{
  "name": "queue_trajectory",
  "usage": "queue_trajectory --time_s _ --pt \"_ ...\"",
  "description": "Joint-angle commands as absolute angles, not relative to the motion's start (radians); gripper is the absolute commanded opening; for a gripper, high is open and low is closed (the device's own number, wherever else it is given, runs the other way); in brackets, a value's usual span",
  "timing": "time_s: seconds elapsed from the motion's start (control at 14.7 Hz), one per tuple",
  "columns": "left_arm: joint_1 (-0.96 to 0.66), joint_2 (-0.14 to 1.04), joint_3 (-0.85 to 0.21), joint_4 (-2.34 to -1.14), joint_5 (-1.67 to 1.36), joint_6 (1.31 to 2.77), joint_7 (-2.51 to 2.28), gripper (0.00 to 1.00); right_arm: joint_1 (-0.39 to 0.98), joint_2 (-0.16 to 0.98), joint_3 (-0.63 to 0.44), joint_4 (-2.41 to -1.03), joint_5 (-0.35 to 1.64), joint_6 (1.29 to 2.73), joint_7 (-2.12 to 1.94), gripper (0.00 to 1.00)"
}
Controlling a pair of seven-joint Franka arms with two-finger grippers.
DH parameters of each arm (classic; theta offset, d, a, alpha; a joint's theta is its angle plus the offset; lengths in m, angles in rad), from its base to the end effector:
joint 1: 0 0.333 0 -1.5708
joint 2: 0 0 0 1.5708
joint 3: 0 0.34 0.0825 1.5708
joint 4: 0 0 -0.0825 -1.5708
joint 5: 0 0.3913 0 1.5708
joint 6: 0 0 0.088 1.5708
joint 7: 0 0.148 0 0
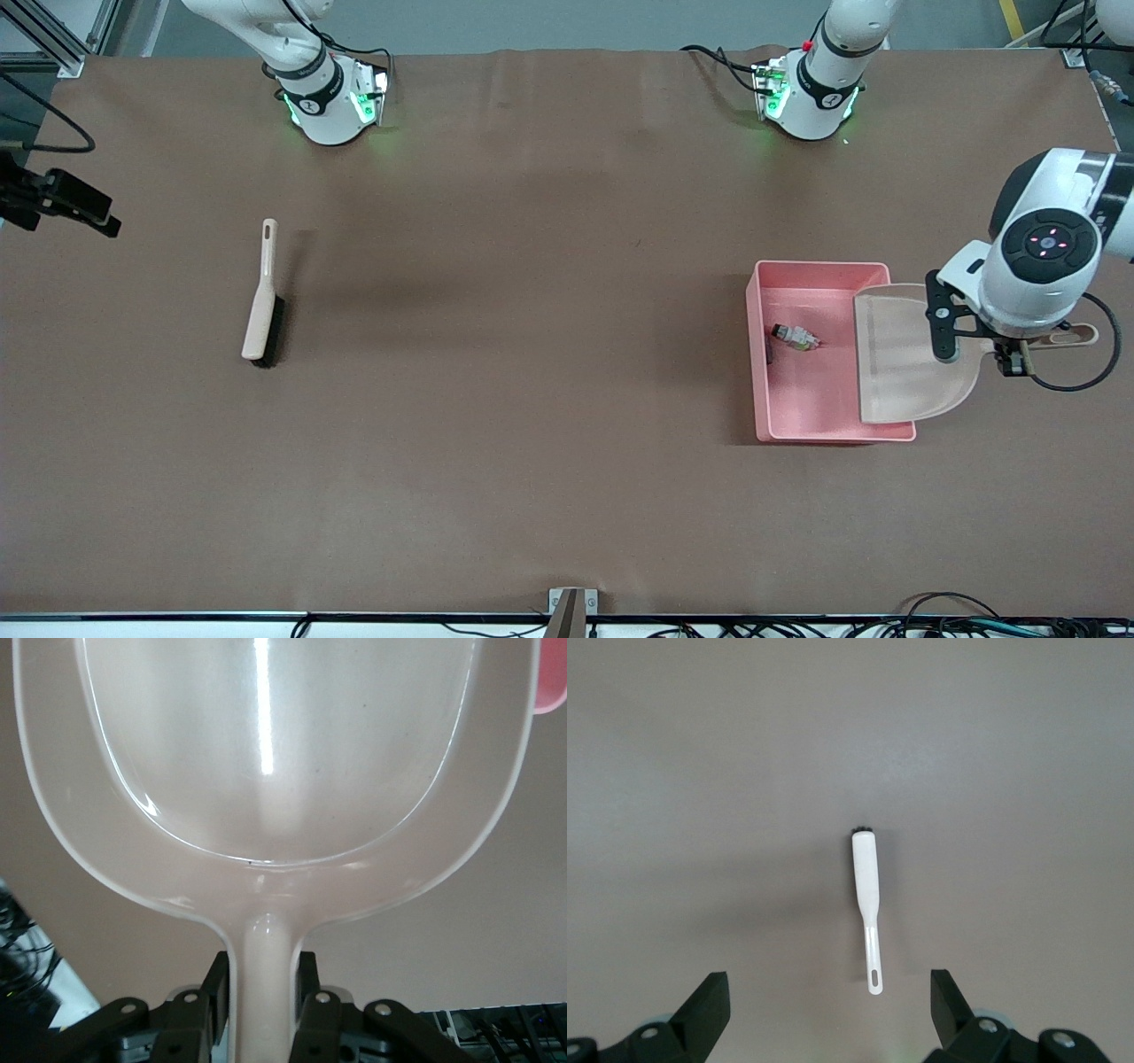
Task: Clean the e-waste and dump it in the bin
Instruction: 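Tip the dustpan over the pink bin with the left gripper to dump parts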
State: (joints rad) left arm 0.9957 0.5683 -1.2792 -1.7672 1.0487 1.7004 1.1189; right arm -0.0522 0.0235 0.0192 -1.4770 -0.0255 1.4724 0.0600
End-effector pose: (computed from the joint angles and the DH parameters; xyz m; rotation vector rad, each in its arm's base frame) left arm 0.6352 0.0320 0.4009 -1.8411 2.0178 0.4641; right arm 0.5584 -0.0225 0.6304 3.1124 -0.1482 -0.0432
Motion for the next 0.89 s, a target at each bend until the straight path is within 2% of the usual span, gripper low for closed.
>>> queue_trajectory --time_s 0.0,0.2,0.82 --pt "0.947 0.549 -1.281 -1.666 0.991 1.675 1.12 0.02 -0.06 0.047 0.023 -1.45 -0.043 1.468 0.067 1.0" --pt "0.907 0.551 -1.281 -1.599 0.965 1.675 1.118 0.02 -0.063 0.049 0.023 -1.489 -0.043 1.571 0.067 1.0" --pt "0.76 0.551 -1.269 -1.499 0.851 1.678 1.031 0.02 -0.06 0.049 0.023 -1.499 -0.043 1.549 0.066 1.0"
